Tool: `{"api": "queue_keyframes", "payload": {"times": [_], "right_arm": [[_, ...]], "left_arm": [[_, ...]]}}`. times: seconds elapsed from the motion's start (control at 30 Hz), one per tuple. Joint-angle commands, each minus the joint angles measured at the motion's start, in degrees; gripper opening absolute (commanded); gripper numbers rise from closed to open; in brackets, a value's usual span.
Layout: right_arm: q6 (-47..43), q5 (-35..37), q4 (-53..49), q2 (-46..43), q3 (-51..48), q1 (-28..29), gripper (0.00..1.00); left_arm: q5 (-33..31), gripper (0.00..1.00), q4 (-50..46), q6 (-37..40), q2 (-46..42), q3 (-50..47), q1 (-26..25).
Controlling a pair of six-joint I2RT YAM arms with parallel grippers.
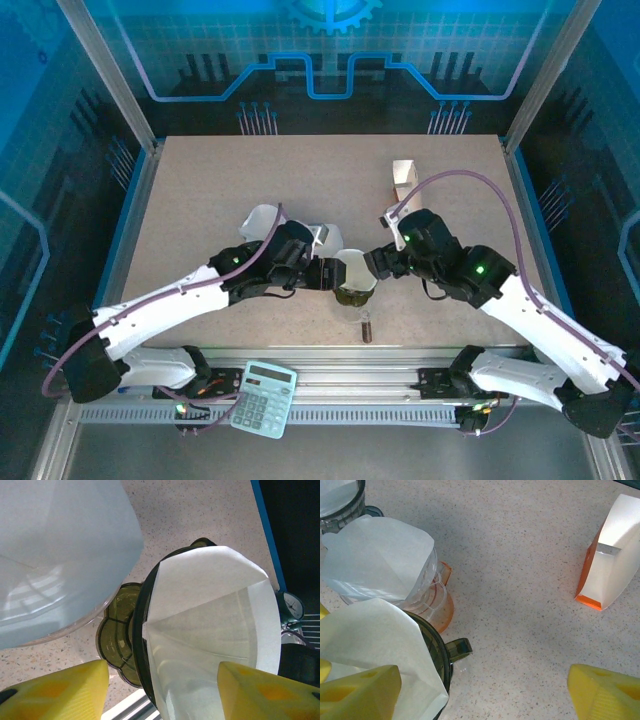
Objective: Place the coffee filter in the dripper
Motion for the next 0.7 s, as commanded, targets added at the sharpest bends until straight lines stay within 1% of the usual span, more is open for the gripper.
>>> {"api": "queue_keyframes", "payload": {"times": [0.0,0.13,0.43,0.53,0.67], "right_arm": [[0.9,2.0,0.8,-1.9,0.7,0.1,0.88],[1.4,3.0,1.0,-3.3,0.1,-0.2,0.88],[3.3,3.6,2.3,-6.3,-2.9,-0.7,0.88],[4.1,3.8,3.1,-7.5,-4.6,-0.8,0.88],[4.6,4.0,4.8,-9.8,-6.9,-0.8,0.88]], "left_arm": [[-1.4,0.63,-0.8,-0.1,-2.1,1.4,0.1],[-1.9,0.68,-1.1,0.0,-3.4,1.8,0.4],[-4.6,0.84,-2.7,0.5,-8.2,2.3,1.3],[-6.4,0.93,-3.8,0.8,-10.4,2.2,1.9],[-10.6,0.99,-5.8,1.2,-14.3,2.3,3.5]]}}
